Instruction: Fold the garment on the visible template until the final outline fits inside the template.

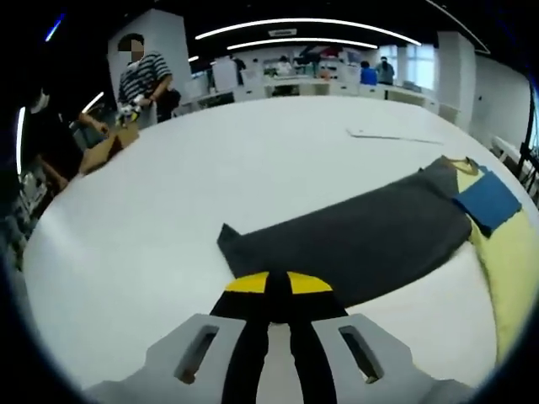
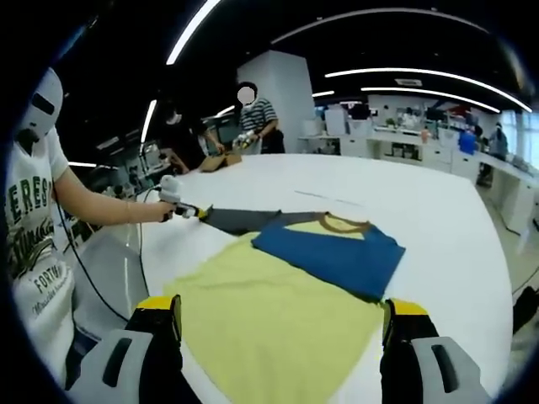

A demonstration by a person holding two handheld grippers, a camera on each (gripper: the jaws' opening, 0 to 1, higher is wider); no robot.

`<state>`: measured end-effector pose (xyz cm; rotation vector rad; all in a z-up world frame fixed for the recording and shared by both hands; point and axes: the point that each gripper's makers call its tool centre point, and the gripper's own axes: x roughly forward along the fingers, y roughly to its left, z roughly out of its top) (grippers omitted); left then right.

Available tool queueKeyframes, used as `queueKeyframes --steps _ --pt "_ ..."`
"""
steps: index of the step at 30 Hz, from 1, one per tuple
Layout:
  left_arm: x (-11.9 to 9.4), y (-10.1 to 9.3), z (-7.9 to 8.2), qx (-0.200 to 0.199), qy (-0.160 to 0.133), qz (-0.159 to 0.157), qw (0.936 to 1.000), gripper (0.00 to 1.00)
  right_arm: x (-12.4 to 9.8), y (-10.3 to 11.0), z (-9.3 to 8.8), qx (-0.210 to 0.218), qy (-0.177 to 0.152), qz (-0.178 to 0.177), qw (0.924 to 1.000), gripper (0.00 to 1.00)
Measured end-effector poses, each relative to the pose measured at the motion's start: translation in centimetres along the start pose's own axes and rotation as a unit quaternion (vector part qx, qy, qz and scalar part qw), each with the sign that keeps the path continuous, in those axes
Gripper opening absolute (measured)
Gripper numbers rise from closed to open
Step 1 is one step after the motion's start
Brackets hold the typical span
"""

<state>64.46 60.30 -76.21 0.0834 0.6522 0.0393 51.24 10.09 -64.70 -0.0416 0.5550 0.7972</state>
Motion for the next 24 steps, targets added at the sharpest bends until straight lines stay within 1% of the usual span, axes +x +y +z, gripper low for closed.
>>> queueKeyframes --steps 2,3,4,5,12,14,16,20,23,24 --pt "-0.5 0.3 0.3 -0.013 -0.01 0.002 0.9999 0.03 0.0 0.0 0.1 -0.001 -0.001 0.001 1.0 0.99" --pt "-0.7 0.5 0.3 -0.019 -0.012 0.005 0.9997 0.01 0.1 0.1 0.1 -0.002 -0.001 0.002 1.0 0.99" --pt "-0.8 0.6 0.3 -0.02 -0.013 0.005 0.9997 0.01 0.1 0.1 0.1 -0.002 0.0 0.003 1.0 0.99" --pt "-1.1 1.1 0.2 -0.028 -0.015 0.013 0.9994 0.01 0.1 0.1 0.1 -0.002 0.0 0.003 1.0 0.99" --pt "-2.4 2.6 -0.8 -0.044 -0.013 0.031 0.9984 0.01 0.3 0.5 0.4 -0.006 -0.001 0.009 0.9999 0.99" --pt "-2.7 3.2 -1.1 -0.064 -0.015 0.039 0.9971 0.01 0.4 0.6 0.4 -0.006 -0.001 0.011 0.9999 0.99" --pt "-2.9 3.5 -1.4 -0.069 -0.014 0.041 0.9967 0.01 0.4 0.7 0.4 -0.007 0.0 0.011 0.9999 0.99" --pt "-3.1 3.9 -2.1 -0.076 -0.011 0.048 0.9959 0.02 0.3 0.7 0.3 -0.007 0.001 0.01 0.9999 0.99" --pt "-3.4 4.2 -2.1 -0.1 -0.017 0.051 0.9935 0.04 0.3 0.7 0.2 -0.006 0.002 0.009 0.9999 0.99" --pt "-3.5 4.3 -2.1 -0.099 -0.018 0.053 0.9935 0.05 0.3 0.7 0.1 -0.006 0.003 0.009 0.9999 0.99"
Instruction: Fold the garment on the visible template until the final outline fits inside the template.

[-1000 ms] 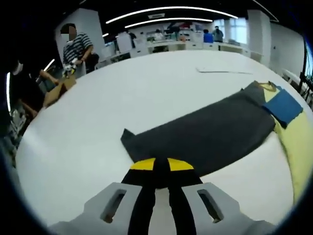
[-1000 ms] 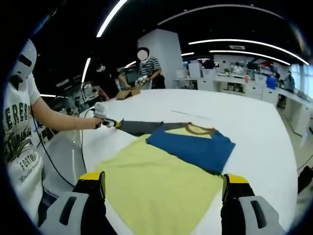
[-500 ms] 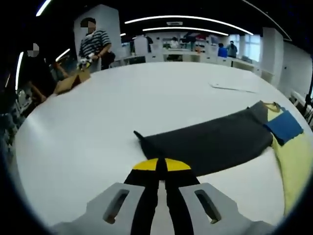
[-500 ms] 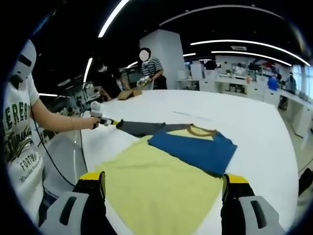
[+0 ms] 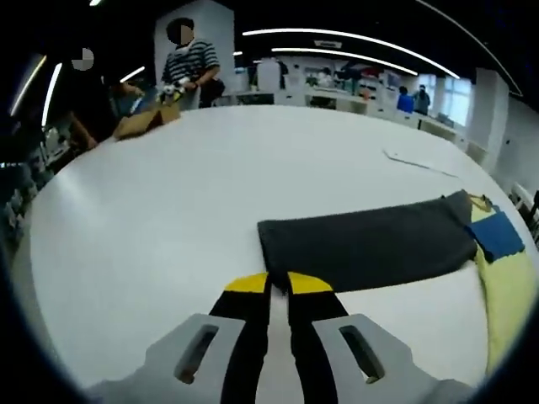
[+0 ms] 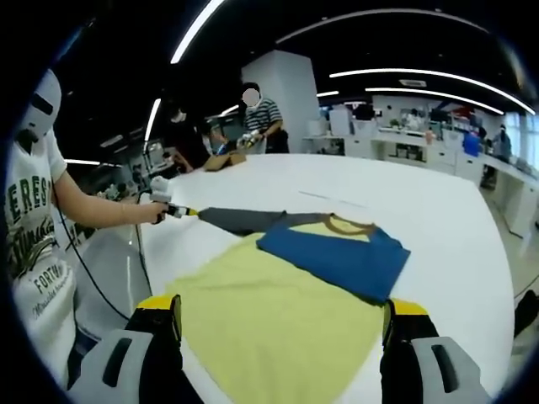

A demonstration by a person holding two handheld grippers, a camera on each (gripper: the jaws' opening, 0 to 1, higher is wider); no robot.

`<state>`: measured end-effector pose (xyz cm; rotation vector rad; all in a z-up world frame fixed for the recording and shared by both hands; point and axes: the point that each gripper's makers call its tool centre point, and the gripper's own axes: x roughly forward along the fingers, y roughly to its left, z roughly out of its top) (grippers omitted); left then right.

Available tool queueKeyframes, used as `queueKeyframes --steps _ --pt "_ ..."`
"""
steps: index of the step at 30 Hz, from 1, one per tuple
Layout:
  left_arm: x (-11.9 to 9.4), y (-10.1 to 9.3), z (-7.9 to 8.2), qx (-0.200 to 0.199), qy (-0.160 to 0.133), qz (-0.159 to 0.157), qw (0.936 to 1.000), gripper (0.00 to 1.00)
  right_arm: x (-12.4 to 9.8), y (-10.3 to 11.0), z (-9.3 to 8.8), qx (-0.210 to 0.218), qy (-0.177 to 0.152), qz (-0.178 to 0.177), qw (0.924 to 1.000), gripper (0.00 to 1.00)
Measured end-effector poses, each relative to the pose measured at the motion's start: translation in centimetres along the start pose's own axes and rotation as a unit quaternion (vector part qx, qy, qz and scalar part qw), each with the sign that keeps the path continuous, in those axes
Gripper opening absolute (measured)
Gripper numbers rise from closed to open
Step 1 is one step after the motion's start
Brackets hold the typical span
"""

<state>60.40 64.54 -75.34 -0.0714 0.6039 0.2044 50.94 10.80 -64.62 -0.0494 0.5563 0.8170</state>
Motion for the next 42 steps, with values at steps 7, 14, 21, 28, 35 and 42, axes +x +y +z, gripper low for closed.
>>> queueKeyframes --steps 7,14,21,28,35,42 --pt "0.5 0.1 0.8 0.028 -0.009 -0.001 0.9996 0.2 0.0 0.1 -0.1 0.001 0.0 0.0 1.0 0.99" --pt "1.5 0.2 0.7 0.052 0.004 -0.001 0.9986 0.24 -0.4 0.1 -0.2 0.002 0.0 -0.004 1.0 0.99" --pt "2.7 -0.1 0.7 0.04 0.012 -0.006 0.9991 0.21 -1.1 -0.3 -0.3 0.005 0.002 -0.015 0.9999 0.99" --pt "3.4 -0.1 0.0 0.039 0.031 -0.005 0.9987 0.16 -1.6 -0.5 -0.7 0.008 0.003 -0.025 0.9996 0.99" --pt "3.5 -0.1 -0.1 0.016 0.032 -0.006 0.9993 0.13 -1.7 -0.5 -0.7 0.011 -0.001 -0.031 0.9994 0.99" --pt "3.5 0.1 -0.1 -0.032 0.029 0.006 0.9991 0.09 -1.7 -0.4 -0.7 0.008 0.002 -0.032 0.9995 0.99"
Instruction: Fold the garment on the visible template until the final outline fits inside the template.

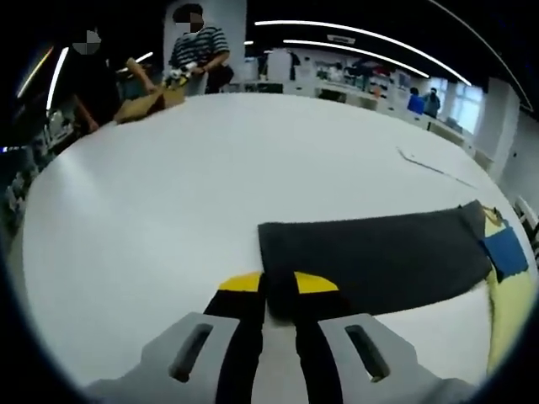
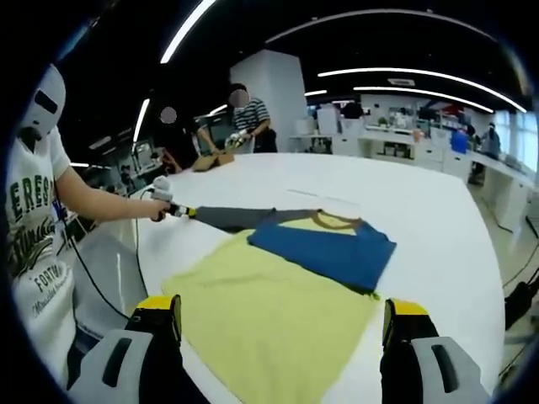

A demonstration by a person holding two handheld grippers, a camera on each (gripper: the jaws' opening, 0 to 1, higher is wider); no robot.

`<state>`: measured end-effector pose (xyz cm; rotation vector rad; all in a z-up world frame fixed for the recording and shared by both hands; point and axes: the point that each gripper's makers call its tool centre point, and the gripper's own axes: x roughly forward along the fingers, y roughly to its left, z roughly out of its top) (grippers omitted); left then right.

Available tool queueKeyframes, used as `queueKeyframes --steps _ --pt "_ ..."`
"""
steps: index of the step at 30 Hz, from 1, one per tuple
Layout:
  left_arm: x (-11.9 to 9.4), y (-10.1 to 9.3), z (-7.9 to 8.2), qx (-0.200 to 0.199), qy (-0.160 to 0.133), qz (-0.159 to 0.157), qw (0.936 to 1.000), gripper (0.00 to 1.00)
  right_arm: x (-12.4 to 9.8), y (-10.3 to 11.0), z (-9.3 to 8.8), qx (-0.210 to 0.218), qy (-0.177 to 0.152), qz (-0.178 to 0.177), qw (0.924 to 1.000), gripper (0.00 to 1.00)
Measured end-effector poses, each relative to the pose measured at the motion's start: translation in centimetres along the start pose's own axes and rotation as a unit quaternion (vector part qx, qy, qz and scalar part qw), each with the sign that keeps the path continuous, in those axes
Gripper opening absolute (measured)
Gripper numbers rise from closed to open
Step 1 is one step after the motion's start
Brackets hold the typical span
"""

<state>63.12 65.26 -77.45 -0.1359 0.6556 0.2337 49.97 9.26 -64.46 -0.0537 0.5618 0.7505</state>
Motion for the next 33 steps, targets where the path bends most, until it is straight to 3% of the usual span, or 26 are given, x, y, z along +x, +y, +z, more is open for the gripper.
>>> queueKeyframes --steps 3,7,11,19,27,30,33 --pt "0.0 0.0 0.0 0.007 0.0 0.0 1.0 0.08 0.0 0.0 0.0 0.003 -0.001 -0.001 1.0 0.99" --pt "0.1 -0.5 0.1 -0.06 -0.018 -0.012 0.998 0.01 0.0 0.0 -0.1 0.003 -0.001 -0.003 1.0 0.99" --pt "0.0 -0.4 0.0 -0.031 -0.012 -0.01 0.9994 0.01 0.0 -0.1 -0.2 0.002 0.001 -0.004 1.0 0.99" --pt "-0.3 -0.3 0.4 -0.079 -0.024 -0.015 0.9964 0.0 -0.1 0.1 -0.2 0.004 -0.003 -0.003 1.0 0.99" --pt "-0.9 -1.1 1.3 -0.055 -0.031 -0.024 0.9977 0.0 0.1 0.4 -0.1 0.003 -0.007 0.002 1.0 0.99" --pt "-1.0 -1.6 1.6 -0.083 -0.039 -0.036 0.9951 0.0 0.1 0.5 -0.1 0.002 -0.008 0.003 1.0 0.99" --pt "-1.1 -1.7 1.7 -0.074 -0.039 -0.036 0.9959 0.0 0.1 0.7 -0.1 0.0 -0.009 0.004 1.0 0.99"
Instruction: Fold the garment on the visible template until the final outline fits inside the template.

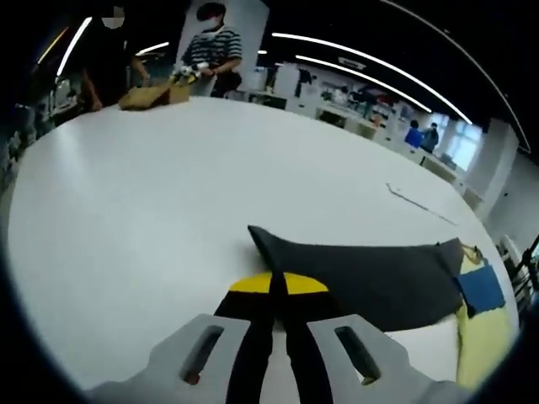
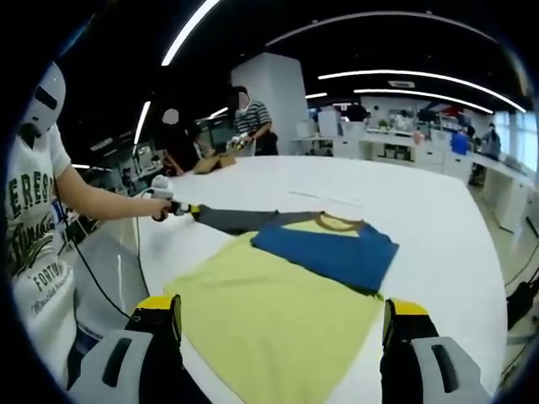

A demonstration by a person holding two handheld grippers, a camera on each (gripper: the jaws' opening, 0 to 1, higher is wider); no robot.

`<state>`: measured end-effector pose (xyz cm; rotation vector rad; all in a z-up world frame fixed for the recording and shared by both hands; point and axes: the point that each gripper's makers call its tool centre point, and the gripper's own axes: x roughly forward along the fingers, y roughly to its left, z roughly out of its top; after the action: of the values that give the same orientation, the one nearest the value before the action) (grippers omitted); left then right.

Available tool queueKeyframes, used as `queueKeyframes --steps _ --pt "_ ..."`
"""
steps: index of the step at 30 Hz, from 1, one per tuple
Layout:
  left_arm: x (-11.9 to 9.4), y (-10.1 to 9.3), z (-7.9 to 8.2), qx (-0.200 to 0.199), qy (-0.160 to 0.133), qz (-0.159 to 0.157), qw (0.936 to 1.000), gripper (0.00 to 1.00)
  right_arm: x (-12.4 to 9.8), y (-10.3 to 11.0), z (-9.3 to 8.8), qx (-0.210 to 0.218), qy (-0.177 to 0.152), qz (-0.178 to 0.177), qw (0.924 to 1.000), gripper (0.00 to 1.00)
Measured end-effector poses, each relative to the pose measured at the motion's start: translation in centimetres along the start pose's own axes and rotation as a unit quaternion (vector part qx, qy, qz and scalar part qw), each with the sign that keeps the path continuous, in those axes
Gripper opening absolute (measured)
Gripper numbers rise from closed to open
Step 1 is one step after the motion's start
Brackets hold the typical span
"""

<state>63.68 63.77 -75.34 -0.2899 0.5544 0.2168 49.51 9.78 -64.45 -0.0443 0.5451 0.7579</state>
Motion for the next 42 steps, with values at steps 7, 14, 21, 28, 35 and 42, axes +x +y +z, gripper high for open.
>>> queueKeyframes --steps 7,14,21,28,35,42 --pt "-0.5 -1.1 0.5 0.011 -0.005 -0.012 0.9999 0.0 0.0 0.3 -0.1 -0.001 -0.003 0.002 1.0 0.99" --pt "-1.6 -2.5 1.0 0.017 -0.013 -0.025 0.9995 0.0 -0.1 0.3 -0.3 -0.004 -0.003 0.003 1.0 0.99" --pt "-2.4 -1.7 0.7 0.014 -0.011 -0.013 0.9998 0.0 -0.3 0.3 -0.6 -0.005 0.001 0.002 1.0 0.99" --pt "-2.8 -0.6 -0.2 0.003 -0.003 0.002 1.0 0.0 -0.3 0.4 -0.6 -0.004 -0.001 0.004 1.0 0.99" --pt "-3.1 -0.5 -0.6 -0.002 0.001 0.009 1.0 0.0 -0.4 0.3 -0.7 -0.004 0.0 0.002 1.0 0.99" --pt "-3.4 -0.8 -1.4 0.002 0.008 0.008 0.9999 0.0 -0.6 0.3 -0.8 -0.004 -0.002 0.001 1.0 0.99"
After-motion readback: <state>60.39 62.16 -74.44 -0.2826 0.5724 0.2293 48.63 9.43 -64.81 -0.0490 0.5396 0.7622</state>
